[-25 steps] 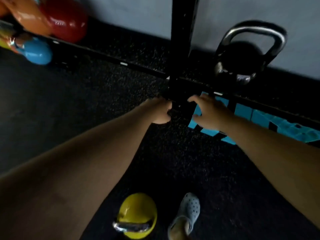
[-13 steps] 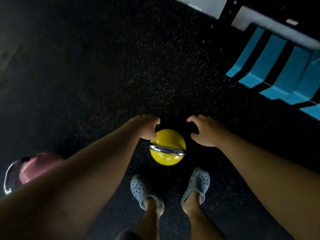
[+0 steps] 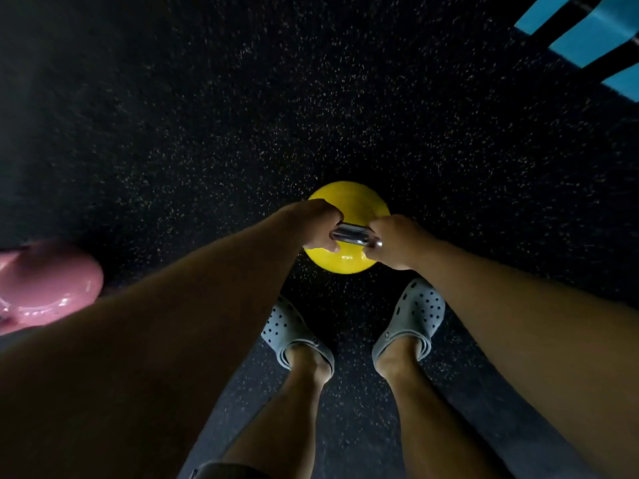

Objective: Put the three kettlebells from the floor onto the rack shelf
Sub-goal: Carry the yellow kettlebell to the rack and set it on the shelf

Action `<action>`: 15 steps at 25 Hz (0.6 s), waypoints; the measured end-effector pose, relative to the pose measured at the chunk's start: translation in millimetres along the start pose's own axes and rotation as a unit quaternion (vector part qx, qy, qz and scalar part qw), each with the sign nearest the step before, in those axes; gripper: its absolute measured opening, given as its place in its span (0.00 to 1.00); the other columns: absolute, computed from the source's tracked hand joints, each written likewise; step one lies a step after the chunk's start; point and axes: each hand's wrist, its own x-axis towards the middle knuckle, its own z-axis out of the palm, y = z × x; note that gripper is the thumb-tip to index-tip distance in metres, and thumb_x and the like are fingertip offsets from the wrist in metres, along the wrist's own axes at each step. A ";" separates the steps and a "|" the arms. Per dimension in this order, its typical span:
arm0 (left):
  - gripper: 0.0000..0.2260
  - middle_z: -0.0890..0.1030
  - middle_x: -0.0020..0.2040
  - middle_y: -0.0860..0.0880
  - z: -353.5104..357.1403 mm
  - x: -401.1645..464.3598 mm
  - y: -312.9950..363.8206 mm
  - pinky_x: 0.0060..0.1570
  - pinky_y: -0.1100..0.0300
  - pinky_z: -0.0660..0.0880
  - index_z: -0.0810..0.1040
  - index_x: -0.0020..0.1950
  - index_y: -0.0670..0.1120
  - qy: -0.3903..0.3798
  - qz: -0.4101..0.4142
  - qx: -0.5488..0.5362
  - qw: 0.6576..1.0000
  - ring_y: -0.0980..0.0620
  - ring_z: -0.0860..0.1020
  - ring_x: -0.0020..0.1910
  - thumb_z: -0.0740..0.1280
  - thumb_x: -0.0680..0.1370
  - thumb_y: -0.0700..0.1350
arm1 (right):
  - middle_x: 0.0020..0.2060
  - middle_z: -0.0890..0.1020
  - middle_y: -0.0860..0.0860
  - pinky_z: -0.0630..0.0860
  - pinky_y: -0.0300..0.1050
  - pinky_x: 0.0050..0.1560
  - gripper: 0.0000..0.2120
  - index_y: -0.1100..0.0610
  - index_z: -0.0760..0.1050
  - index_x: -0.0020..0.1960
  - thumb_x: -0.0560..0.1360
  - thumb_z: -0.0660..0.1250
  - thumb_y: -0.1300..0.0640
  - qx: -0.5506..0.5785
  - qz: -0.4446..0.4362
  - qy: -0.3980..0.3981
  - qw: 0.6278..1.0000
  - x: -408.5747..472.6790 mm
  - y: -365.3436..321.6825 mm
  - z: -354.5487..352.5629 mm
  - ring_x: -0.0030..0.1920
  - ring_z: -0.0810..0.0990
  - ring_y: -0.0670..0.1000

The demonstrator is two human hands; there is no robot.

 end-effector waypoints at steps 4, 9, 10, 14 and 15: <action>0.07 0.72 0.31 0.54 -14.2 -5.3 -4.1 0.29 0.59 0.64 0.78 0.44 0.49 0.019 0.030 -0.012 0.999 0.49 0.73 0.34 0.72 0.71 0.50 | 0.36 0.77 0.58 0.64 0.43 0.34 0.08 0.56 0.76 0.40 0.68 0.73 0.54 0.051 0.006 0.025 0.998 -6.1 -6.8 -9.4 0.38 0.75 0.58; 0.05 0.76 0.27 0.56 -83.2 -34.9 7.1 0.20 0.67 0.63 0.77 0.36 0.53 0.100 0.068 -0.080 0.989 0.62 0.73 0.25 0.71 0.69 0.50 | 0.28 0.77 0.52 0.64 0.39 0.25 0.10 0.57 0.77 0.34 0.63 0.73 0.51 0.065 0.055 0.105 0.991 -26.0 -26.6 -83.6 0.31 0.76 0.55; 0.06 0.76 0.27 0.56 -100.7 -40.4 11.0 0.19 0.70 0.62 0.76 0.34 0.53 0.108 0.074 -0.089 0.987 0.63 0.73 0.24 0.71 0.69 0.49 | 0.26 0.76 0.51 0.63 0.38 0.23 0.10 0.57 0.74 0.32 0.61 0.72 0.52 0.065 0.062 0.122 0.989 -32.1 -29.8 -101.0 0.30 0.76 0.55; 0.11 0.74 0.26 0.57 -174.7 -60.1 18.0 0.21 0.66 0.64 0.72 0.31 0.55 0.133 0.093 -0.076 0.984 0.62 0.73 0.24 0.71 0.70 0.51 | 0.23 0.70 0.47 0.62 0.37 0.24 0.14 0.54 0.67 0.27 0.60 0.72 0.51 0.062 0.073 0.177 0.980 -53.1 -51.5 -169.5 0.26 0.74 0.54; 0.10 0.74 0.26 0.57 -198.0 -64.3 18.9 0.21 0.65 0.63 0.72 0.30 0.54 0.148 0.099 -0.064 0.982 0.60 0.73 0.24 0.70 0.69 0.52 | 0.23 0.70 0.47 0.63 0.38 0.26 0.14 0.54 0.68 0.28 0.61 0.72 0.50 0.061 0.073 0.199 0.975 -56.7 -57.0 -190.0 0.27 0.76 0.55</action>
